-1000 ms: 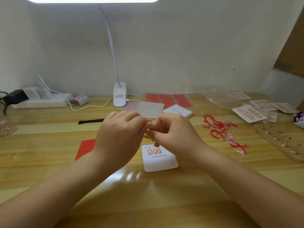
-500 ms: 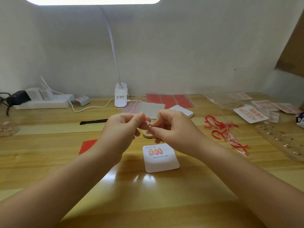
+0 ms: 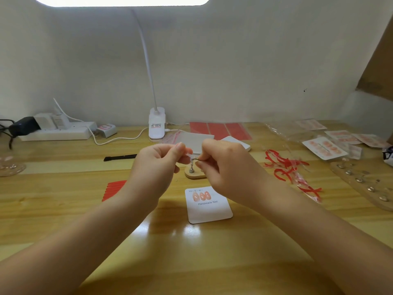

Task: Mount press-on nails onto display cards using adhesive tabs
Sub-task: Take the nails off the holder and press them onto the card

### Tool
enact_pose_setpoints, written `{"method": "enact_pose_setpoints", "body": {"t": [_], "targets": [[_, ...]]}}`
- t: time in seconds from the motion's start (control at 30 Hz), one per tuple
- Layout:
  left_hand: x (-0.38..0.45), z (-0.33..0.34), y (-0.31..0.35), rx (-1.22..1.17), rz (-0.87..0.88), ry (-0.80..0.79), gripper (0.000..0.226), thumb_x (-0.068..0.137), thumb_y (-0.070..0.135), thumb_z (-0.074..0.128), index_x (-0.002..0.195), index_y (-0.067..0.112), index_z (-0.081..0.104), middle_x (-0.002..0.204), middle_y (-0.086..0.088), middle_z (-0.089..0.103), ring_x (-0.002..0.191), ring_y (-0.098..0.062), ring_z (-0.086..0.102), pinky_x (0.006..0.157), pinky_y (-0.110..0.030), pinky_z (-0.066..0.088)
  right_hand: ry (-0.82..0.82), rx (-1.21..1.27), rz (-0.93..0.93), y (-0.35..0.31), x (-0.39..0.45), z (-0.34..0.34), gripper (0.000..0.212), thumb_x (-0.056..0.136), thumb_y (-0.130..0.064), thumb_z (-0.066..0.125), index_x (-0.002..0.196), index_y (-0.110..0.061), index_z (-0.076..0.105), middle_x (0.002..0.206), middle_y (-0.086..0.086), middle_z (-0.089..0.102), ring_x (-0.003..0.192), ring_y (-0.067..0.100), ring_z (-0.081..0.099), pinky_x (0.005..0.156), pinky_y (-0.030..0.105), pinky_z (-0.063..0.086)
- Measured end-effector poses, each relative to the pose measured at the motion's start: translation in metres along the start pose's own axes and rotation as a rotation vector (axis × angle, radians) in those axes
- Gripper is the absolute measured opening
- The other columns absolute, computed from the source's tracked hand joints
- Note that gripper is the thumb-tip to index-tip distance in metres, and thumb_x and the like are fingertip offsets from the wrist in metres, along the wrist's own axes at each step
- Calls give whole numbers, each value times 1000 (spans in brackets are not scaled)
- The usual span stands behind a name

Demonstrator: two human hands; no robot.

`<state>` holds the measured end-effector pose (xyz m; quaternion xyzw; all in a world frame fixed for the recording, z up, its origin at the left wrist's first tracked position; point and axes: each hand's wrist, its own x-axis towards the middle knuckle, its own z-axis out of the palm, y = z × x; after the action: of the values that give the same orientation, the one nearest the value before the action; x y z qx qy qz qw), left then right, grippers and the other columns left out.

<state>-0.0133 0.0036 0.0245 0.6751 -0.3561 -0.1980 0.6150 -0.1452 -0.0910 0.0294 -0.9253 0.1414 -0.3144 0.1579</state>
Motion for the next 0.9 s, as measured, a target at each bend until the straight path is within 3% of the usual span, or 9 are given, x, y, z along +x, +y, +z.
{"method": "enact_pose_setpoints", "body": {"t": [0.13,0.27,0.4,0.53,0.7,0.9], "targets": [[1,-2,-1,-60,79,-17,23,93,31,59,78,25,75,70,9,72,53,3,52,51,-7,40,0,229,140,1,1,-1,13,89,-6,65,79,-8,57,61,-13,57,55,-3,57,55,15,43],[-2,-4,0,-81,123,-72,25,79,48,60,77,30,77,76,6,73,54,2,54,52,-9,43,-41,530,279,0,0,0,5,92,-6,62,89,-10,60,76,7,69,67,9,69,70,28,59],[-4,-3,2,-126,118,-90,25,75,47,61,78,29,78,72,10,70,55,2,54,54,-11,44,-21,767,401,-2,-1,4,5,91,-5,64,94,-8,61,85,14,72,74,19,72,69,24,55],[-9,-1,3,-104,221,-89,20,79,42,61,84,29,76,73,12,69,63,5,58,56,-8,43,-17,985,484,-4,0,3,10,89,-13,68,95,-8,62,84,12,70,78,23,71,72,30,54],[-11,-3,2,25,355,-68,17,85,38,58,90,33,73,82,1,65,69,0,56,62,-14,46,-9,1006,468,-6,0,0,11,88,-23,68,88,-12,63,81,11,71,77,25,71,70,30,55],[-10,-2,1,239,520,39,18,88,35,55,92,26,71,80,1,64,72,-13,58,68,-42,49,-70,997,457,-7,-1,0,6,92,-16,63,89,-10,63,85,14,72,77,27,72,68,31,57]]}}
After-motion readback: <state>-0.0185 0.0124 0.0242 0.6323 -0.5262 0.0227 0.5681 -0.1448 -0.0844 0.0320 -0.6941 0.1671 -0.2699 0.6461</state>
